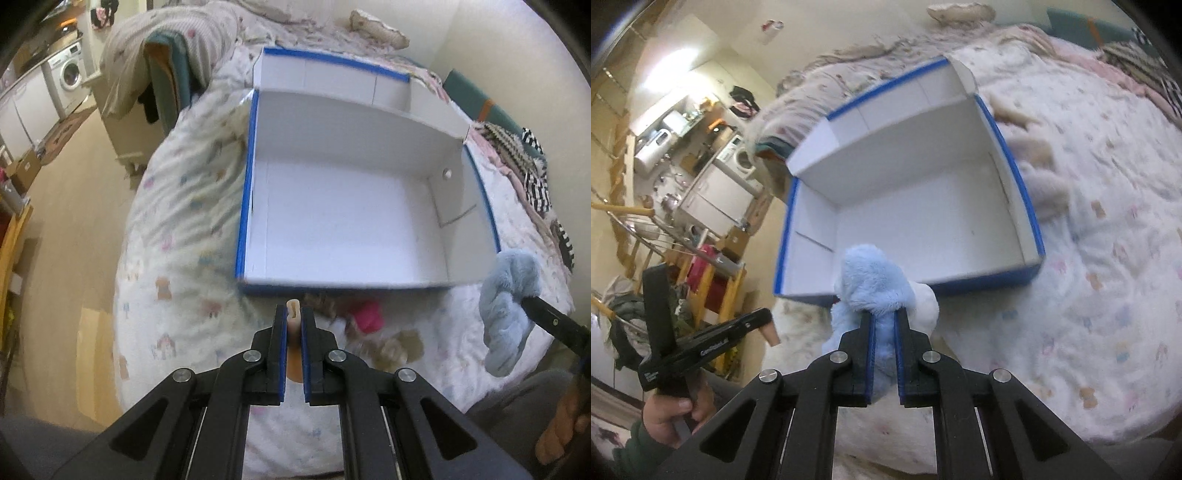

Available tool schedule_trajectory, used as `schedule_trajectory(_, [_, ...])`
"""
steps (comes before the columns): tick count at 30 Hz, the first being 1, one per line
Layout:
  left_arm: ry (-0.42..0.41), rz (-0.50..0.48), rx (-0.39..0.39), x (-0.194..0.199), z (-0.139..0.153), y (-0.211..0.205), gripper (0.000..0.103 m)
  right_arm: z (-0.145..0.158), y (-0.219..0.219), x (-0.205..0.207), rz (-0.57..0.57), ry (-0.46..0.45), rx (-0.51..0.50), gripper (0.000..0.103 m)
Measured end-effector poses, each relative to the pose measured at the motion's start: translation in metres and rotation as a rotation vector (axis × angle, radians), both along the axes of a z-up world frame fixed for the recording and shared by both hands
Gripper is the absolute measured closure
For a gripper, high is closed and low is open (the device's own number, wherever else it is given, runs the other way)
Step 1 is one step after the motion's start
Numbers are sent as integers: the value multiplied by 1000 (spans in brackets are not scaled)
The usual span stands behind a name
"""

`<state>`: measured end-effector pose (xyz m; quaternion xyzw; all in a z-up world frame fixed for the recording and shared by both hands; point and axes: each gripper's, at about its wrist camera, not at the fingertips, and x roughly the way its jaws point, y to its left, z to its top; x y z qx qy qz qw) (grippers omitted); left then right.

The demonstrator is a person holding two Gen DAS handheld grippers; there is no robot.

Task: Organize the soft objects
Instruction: 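Carry the orange cylinder and blue plush over the box with both tools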

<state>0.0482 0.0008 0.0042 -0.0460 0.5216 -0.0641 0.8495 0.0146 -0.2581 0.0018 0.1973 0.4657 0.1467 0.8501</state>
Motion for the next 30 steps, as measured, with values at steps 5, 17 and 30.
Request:
schedule_trajectory(5, [-25, -15, -3, 29, 19, -6, 97, 19, 6, 25, 11, -46, -5, 92])
schedule_trajectory(17, [-31, -85, 57, 91, 4, -47, 97, 4, 7, 92, -37, -50, -35, 92])
schedule_trajectory(30, [-2, -98, 91, 111, -54, -65, 97, -55, 8, 120, -55, 63, -86, 92])
